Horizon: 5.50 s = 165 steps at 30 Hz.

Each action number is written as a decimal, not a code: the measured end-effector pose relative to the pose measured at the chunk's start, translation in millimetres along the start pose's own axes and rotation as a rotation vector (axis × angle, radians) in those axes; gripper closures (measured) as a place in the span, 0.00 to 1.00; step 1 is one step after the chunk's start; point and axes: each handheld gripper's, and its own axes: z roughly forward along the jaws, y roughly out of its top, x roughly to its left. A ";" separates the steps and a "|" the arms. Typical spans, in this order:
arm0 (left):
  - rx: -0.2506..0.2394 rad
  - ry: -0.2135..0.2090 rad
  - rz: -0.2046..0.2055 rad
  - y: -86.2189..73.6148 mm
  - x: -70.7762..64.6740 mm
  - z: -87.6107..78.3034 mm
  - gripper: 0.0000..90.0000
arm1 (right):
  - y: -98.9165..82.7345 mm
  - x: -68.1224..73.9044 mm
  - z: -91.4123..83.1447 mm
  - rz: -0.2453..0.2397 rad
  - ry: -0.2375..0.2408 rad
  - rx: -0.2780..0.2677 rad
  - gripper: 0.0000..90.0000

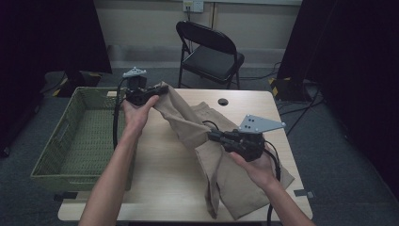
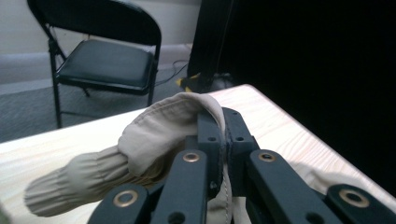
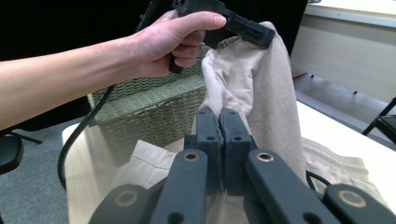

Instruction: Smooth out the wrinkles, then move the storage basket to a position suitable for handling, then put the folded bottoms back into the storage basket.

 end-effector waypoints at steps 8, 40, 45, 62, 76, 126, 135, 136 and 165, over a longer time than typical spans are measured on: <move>0.033 -0.018 -0.005 -7.1 -10.9 27.1 0.98 | -17.4 -16.1 -20.1 0.030 -0.057 0.017 0.98; 0.071 -0.085 0.016 -6.0 -48.4 100.6 0.97 | -78.5 -65.2 -88.6 0.147 -0.266 0.041 0.98; 0.065 -0.110 -0.002 -8.1 -48.0 113.2 0.90 | -90.2 -75.4 -92.1 0.177 -0.293 0.059 0.98; 0.014 -0.032 0.043 -4.0 -38.9 75.1 0.44 | -114.7 -119.7 -93.7 0.274 -0.385 0.127 0.98; 0.113 -0.046 0.037 -60.2 -34.6 68.1 0.51 | -138.0 -135.8 -102.5 0.276 -0.549 0.222 0.88; 0.366 -0.147 0.134 -193.9 -66.5 101.2 0.84 | -189.1 -13.0 30.8 0.054 -0.134 0.499 0.60; 0.370 -0.058 0.147 -187.9 -31.5 83.2 0.84 | -171.2 18.5 85.3 0.027 -0.052 0.528 0.51; 0.361 -0.054 0.138 -188.2 -28.0 81.8 0.83 | -168.6 20.1 89.0 0.036 -0.025 0.526 0.53; 0.485 -0.141 0.166 -201.2 -53.0 25.7 0.66 | -175.3 -45.7 50.5 0.133 -0.121 0.519 0.52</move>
